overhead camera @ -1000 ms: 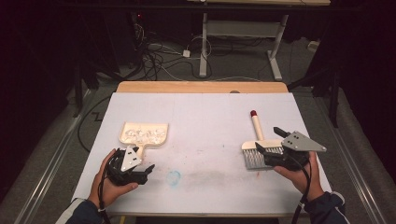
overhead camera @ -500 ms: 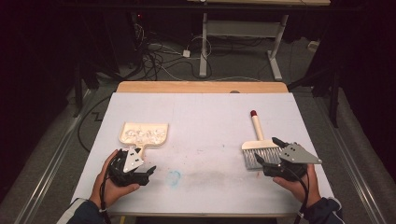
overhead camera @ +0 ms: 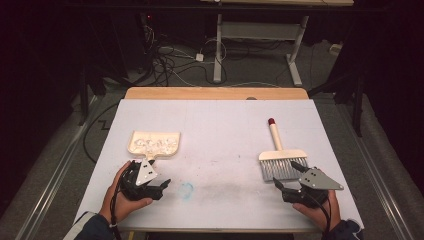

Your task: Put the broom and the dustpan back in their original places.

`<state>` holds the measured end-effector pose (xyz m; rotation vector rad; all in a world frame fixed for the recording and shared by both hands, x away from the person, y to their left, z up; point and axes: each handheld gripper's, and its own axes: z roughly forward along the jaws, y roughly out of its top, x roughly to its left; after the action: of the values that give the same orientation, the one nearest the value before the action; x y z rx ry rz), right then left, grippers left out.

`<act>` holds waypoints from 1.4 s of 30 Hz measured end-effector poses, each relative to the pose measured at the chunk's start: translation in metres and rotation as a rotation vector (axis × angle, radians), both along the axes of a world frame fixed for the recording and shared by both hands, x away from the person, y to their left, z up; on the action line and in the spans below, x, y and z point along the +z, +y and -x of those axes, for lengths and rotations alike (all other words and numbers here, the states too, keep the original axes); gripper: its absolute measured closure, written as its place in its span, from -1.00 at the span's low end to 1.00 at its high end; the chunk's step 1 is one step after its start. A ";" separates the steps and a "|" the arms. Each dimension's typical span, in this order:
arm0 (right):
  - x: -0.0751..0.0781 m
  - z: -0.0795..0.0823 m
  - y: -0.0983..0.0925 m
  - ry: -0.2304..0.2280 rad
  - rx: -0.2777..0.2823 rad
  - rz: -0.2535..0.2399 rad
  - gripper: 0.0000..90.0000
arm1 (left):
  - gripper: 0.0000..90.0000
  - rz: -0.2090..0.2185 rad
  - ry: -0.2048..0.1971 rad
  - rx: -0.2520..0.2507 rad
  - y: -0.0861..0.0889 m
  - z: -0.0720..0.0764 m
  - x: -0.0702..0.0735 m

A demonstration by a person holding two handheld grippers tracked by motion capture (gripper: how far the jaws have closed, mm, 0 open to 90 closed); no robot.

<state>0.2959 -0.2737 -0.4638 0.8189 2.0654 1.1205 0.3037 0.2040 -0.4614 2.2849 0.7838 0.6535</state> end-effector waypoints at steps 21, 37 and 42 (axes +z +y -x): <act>0.002 0.007 0.001 -0.043 -0.003 0.013 -0.53 | -0.58 -0.009 -0.008 -0.012 -0.001 0.003 0.000; 0.004 0.008 0.001 -0.051 -0.006 0.009 -0.53 | -0.58 -0.011 -0.002 -0.011 -0.002 0.003 -0.002; 0.004 0.007 0.000 -0.051 -0.011 0.010 -0.53 | -0.58 -0.018 0.001 -0.015 -0.002 0.002 -0.001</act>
<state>0.2885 -0.2734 -0.4595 0.7879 2.0209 1.1136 0.3017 0.2021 -0.4628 2.3058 0.7628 0.6552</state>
